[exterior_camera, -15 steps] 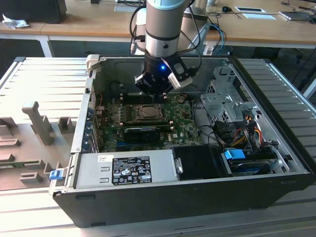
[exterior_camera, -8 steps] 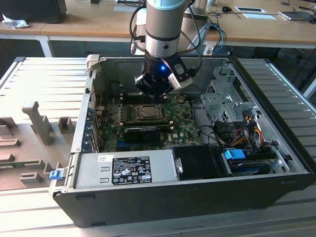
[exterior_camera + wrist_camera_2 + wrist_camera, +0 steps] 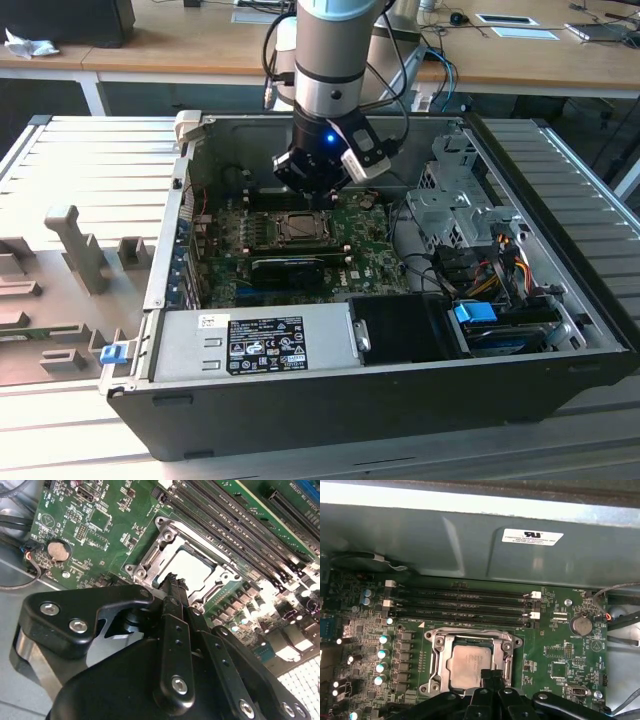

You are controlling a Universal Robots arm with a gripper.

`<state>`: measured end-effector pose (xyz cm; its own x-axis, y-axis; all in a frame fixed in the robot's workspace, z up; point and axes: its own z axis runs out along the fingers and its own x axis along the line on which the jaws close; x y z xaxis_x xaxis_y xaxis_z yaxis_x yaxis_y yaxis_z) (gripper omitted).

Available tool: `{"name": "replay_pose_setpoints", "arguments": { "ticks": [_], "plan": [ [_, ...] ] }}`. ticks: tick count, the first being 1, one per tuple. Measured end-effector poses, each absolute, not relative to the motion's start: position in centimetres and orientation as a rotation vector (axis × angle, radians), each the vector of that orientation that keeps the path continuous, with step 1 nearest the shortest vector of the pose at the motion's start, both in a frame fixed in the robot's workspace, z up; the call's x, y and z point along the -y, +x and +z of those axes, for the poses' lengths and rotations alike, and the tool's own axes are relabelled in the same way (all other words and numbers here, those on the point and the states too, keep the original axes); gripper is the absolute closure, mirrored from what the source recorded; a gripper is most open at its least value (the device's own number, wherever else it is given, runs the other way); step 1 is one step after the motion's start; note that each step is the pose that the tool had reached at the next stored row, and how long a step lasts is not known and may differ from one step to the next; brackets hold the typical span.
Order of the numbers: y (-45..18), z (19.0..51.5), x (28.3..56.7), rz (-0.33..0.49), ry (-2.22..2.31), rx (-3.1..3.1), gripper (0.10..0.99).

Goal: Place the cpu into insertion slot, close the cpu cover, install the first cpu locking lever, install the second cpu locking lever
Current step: 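Install the second cpu locking lever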

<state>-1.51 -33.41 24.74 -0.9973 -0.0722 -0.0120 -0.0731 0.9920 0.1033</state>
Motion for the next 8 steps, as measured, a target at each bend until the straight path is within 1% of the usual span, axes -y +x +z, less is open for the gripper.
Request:
{"name": "replay_pose_setpoints", "arguments": {
  "ticks": [8],
  "plan": [
    [-1.51, 25.14, 33.53, 0.165, -0.114, -3.127, 0.980]
  ]
}}
